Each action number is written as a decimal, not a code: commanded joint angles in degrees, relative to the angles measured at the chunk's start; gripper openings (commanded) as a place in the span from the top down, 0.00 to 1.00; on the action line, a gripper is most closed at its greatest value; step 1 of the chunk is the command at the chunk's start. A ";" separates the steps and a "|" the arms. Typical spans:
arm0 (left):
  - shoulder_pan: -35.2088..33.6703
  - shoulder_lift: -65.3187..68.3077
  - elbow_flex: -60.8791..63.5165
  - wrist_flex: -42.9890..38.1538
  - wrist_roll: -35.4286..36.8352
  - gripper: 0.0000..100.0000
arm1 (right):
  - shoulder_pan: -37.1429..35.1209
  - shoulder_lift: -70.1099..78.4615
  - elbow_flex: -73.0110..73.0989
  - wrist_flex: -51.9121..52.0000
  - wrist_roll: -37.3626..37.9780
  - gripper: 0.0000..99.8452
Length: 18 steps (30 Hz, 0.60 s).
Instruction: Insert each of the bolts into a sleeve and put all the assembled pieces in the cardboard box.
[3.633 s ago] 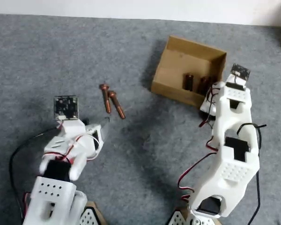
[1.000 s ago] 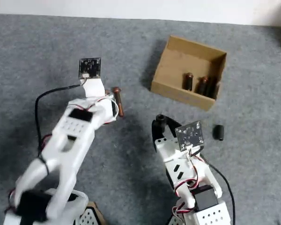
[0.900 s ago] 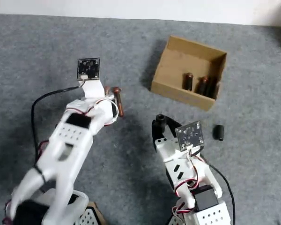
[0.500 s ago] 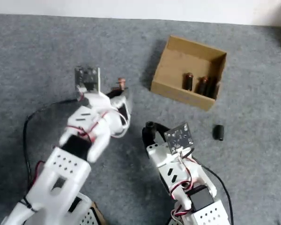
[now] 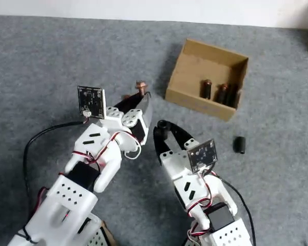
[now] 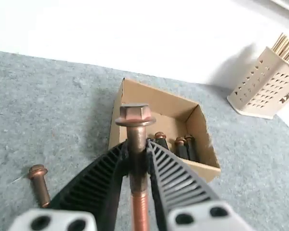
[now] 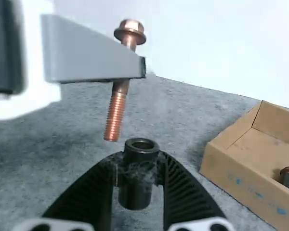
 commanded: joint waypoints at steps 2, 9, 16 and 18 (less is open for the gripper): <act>1.19 -2.68 -0.48 -3.69 2.99 0.99 | -3.21 -1.10 4.09 -1.45 0.62 0.99; 4.88 -2.68 -0.04 -3.69 3.08 0.99 | -4.62 -1.10 4.09 -1.45 0.62 0.99; 4.97 -2.77 1.01 -2.55 2.90 0.99 | -4.62 -1.10 4.09 -1.45 0.70 0.99; 4.97 -2.77 1.63 -1.14 2.90 0.99 | -4.09 -1.10 4.09 -1.45 0.70 0.99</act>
